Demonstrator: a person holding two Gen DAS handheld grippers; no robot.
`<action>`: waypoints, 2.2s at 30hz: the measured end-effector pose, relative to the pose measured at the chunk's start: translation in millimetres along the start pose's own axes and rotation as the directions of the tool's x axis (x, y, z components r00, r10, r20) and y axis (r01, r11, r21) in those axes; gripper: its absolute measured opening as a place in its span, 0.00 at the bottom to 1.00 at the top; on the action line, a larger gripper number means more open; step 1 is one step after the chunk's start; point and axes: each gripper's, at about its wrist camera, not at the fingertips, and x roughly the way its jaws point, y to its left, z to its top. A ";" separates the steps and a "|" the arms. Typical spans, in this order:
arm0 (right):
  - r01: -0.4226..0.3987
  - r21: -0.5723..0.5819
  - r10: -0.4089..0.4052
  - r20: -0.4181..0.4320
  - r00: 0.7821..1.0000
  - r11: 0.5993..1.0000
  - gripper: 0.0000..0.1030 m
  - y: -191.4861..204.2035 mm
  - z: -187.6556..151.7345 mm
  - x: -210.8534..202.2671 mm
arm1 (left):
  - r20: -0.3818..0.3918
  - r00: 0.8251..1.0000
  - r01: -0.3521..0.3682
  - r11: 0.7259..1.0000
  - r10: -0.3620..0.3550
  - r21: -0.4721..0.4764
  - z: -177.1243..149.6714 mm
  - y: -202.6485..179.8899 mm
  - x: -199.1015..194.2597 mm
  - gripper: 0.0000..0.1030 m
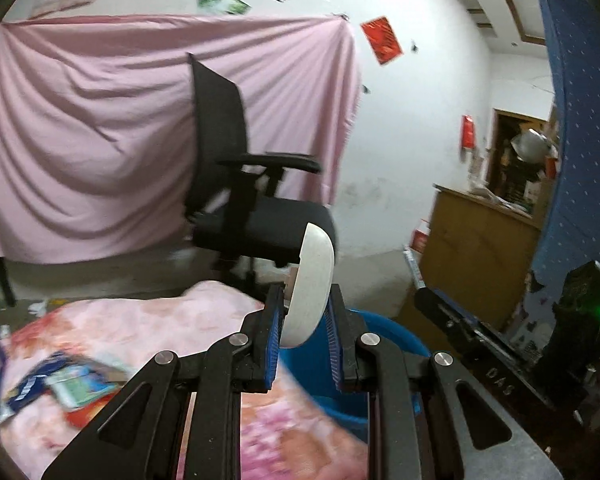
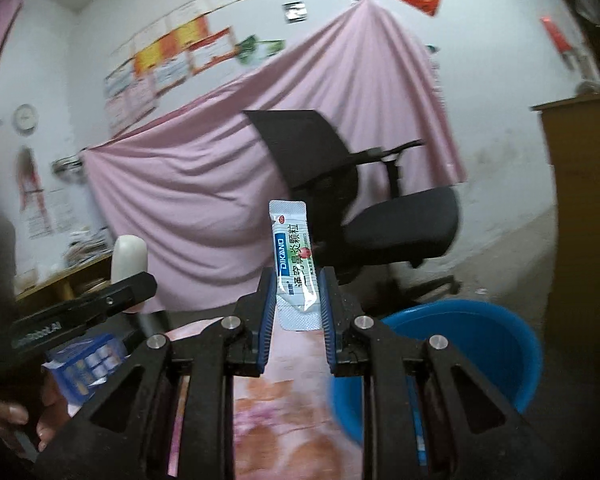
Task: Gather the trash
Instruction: 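Carry both items over the blue bucket and open both tools, then move both tools back over the bed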
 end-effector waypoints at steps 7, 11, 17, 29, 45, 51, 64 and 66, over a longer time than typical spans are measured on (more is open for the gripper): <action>0.107 0.035 -0.105 -0.043 0.994 0.994 0.49 -38.1 0.6 5.3 | -0.116 0.991 0.064 0.998 -0.064 0.003 -9.1 -24.0 56.7 0.17; 0.140 0.082 -0.132 -0.098 0.986 0.987 0.49 -62.4 -3.9 9.8 | -0.208 0.975 0.071 0.997 -0.075 -0.025 -21.4 -29.3 76.0 0.17; 0.163 0.121 -0.136 -0.204 0.969 0.979 0.49 -81.5 -14.4 27.9 | -0.341 0.937 0.047 0.996 -0.071 -0.078 -30.1 -20.2 107.7 0.17; 0.167 0.151 -0.119 -0.282 0.952 0.974 0.51 -86.0 -28.0 47.5 | -0.383 0.920 0.021 0.987 -0.082 -0.161 -36.2 0.7 111.3 0.36; 0.078 0.076 -0.068 -0.124 0.990 0.994 0.82 -45.0 -7.0 27.4 | -0.093 0.990 -0.124 0.978 0.109 -0.166 -18.5 39.5 23.1 0.80; 0.007 0.007 -0.007 -0.039 0.999 1.000 1.00 -5.3 1.4 17.5 | 0.058 0.966 -0.237 0.949 0.254 -0.207 -21.2 67.7 -31.0 0.98; -0.118 -0.124 0.121 0.011 0.993 0.985 1.00 71.7 2.5 14.8 | 0.114 0.860 -0.461 0.852 0.498 -0.248 -54.8 122.6 -110.2 0.98; -0.134 -0.135 0.135 -0.001 0.991 0.982 1.00 81.6 0.6 19.4 | 0.099 0.849 -0.485 0.839 0.520 -0.247 -61.2 129.8 -114.6 0.98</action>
